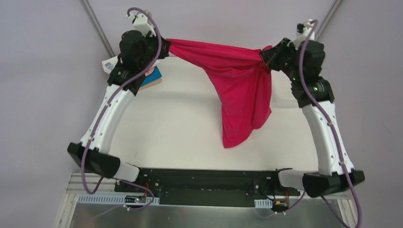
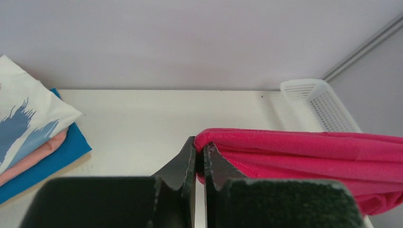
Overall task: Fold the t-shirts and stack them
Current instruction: Flatten out the tshirt
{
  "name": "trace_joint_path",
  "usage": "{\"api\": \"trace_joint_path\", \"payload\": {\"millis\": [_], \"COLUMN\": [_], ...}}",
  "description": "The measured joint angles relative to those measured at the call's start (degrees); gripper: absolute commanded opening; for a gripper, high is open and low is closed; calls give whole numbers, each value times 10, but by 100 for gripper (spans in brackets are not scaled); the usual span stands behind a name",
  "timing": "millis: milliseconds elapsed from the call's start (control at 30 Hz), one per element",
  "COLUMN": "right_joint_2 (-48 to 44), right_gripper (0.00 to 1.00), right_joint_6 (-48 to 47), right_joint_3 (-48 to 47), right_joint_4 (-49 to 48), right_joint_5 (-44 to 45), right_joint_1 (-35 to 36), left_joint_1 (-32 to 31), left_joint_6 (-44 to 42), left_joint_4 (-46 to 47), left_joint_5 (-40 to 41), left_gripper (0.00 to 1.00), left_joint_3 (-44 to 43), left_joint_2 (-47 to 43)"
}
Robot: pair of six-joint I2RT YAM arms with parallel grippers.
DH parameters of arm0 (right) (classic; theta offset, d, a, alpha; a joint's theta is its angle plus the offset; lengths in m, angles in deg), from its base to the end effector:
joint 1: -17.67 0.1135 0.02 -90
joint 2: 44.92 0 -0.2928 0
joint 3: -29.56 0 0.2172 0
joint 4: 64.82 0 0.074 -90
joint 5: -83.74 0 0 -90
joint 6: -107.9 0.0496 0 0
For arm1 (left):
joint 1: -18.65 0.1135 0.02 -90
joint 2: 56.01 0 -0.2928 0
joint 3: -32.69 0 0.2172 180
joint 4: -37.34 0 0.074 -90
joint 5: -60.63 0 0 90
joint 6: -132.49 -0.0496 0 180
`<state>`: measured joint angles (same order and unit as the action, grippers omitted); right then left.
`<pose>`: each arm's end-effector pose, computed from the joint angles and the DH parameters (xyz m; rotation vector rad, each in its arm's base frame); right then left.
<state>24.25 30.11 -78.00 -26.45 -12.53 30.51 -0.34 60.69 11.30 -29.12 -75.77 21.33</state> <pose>0.2030 0.0518 0.5221 -0.0955 1.5837 0.4284 0.2505 -0.0860 0.5224 0.0068 1.5039 -0.5210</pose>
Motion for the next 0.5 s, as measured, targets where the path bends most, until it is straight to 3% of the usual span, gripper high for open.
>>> {"api": "trace_joint_path", "payload": {"millis": [167,333,400,500], "right_joint_2": [100,74,26,-59], "right_gripper": [0,1,4,6], "right_joint_6": [-22,-16,2,52], "right_joint_3": [-64,-78,-9,167], "right_joint_4": [-1,-14,-40,-64], "right_joint_5": [24,-4,-17,-21], "right_joint_1": [1,5,11,46], "left_joint_1": [43,78,85,89], "left_joint_6": [9,24,23,19], "left_joint_4": [-33,-21,0,33], "left_joint_5": [-28,-69,-82,-83], "left_gripper": [0,0,0,0], "left_joint_3": [-106,-130,-106,3], "left_joint_2": [115,110,94,51]}}
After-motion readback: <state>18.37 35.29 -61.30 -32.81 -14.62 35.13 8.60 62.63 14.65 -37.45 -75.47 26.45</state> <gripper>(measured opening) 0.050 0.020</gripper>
